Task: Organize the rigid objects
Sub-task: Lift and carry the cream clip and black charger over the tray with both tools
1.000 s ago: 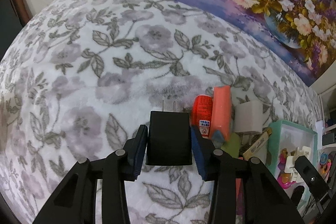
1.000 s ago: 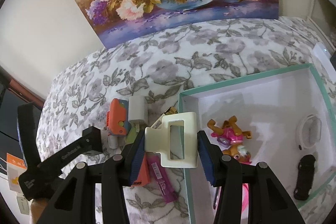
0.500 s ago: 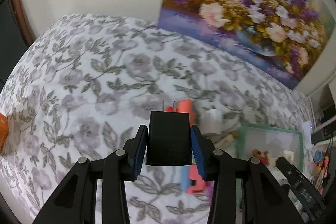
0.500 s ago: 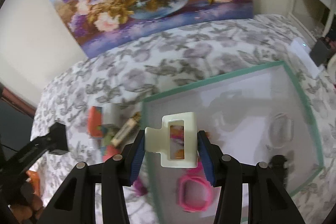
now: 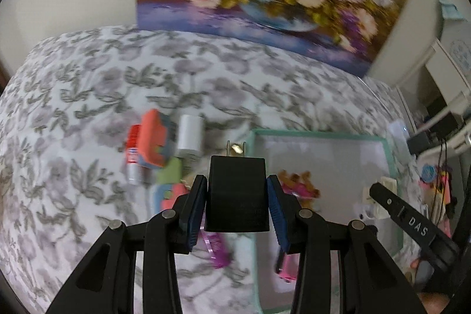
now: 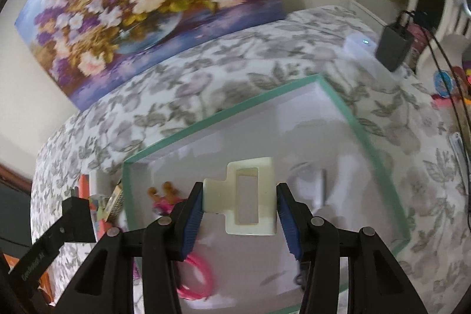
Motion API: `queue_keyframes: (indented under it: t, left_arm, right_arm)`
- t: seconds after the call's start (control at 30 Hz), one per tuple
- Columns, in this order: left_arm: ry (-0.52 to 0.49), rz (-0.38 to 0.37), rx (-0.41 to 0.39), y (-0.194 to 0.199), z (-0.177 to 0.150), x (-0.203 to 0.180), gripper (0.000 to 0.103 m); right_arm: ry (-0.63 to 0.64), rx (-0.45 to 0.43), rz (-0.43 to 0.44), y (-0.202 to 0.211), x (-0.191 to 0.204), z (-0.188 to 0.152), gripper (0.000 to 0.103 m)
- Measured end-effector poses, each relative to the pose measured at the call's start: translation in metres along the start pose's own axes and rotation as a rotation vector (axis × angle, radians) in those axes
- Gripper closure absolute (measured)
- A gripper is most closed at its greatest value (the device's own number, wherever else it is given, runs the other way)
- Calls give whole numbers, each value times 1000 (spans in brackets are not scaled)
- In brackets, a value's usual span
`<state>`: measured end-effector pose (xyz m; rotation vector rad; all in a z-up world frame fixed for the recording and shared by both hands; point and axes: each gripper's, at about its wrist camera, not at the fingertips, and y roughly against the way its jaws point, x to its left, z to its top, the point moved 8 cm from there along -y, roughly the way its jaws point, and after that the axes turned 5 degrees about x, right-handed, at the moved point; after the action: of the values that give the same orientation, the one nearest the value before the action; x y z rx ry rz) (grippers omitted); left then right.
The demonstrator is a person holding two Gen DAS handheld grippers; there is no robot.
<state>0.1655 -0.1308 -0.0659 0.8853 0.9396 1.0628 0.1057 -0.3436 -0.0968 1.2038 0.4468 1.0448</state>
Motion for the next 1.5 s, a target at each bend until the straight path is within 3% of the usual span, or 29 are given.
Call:
queue_keyframes:
  t: [0.27,0.97,1.5]
  left_arm:
    - [-39,-14,44,-20,-9,-25,60]
    - [-128,-28,137,-58,-31,-63,60]
    - [-119,-17,163,-69,-33,-56,61]
  right_arm:
    - [-21,-8,-5,4,-22,4,52]
    - [19,51,25,-13,-9,-5,51]
    - [45,143,9,-42,-4,-23,51]
